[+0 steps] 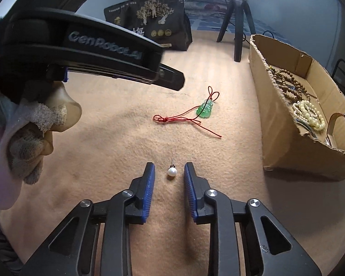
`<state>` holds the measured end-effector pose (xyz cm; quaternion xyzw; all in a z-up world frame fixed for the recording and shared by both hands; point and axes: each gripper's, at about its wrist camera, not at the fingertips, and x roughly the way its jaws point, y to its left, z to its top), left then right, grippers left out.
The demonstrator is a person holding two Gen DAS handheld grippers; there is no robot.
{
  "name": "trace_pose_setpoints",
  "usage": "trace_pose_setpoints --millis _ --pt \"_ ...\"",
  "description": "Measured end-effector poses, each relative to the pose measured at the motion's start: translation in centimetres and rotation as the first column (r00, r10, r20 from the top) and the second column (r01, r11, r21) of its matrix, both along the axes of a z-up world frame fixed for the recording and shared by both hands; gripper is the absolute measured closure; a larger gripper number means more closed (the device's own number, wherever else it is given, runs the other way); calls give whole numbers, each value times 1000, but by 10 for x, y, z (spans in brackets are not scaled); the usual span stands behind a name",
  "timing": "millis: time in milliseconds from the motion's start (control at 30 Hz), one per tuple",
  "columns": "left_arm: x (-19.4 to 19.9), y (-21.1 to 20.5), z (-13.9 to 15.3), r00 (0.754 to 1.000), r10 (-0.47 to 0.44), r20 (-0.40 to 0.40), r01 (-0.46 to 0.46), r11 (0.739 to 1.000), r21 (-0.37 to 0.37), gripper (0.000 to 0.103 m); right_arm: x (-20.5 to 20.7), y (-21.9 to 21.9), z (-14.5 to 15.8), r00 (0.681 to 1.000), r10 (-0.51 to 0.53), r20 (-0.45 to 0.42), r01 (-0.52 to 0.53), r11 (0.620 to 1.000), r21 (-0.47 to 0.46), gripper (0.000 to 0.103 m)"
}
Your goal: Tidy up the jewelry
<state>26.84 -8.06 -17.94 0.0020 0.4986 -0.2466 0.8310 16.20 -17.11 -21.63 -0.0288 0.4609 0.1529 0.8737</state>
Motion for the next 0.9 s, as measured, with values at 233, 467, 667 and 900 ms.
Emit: trace_pose_setpoints --millis 233,467,667,900 --pt "5 -5 -5 1000 -1 -15 1 1000 -6 62 5 -15 -1 999 -35 -10 35 998 53 94" --pt "5 -13 -10 1000 -14 -23 14 1000 -3 62 8 -12 -2 1000 -30 -6 30 1000 9 96" --pt "8 -27 -16 999 -28 -41 28 1000 -7 62 3 -31 0 995 -102 -23 103 995 19 97" --pt "12 -50 -25 998 -51 -45 52 998 29 62 4 -44 -1 991 -132 -32 133 990 36 97"
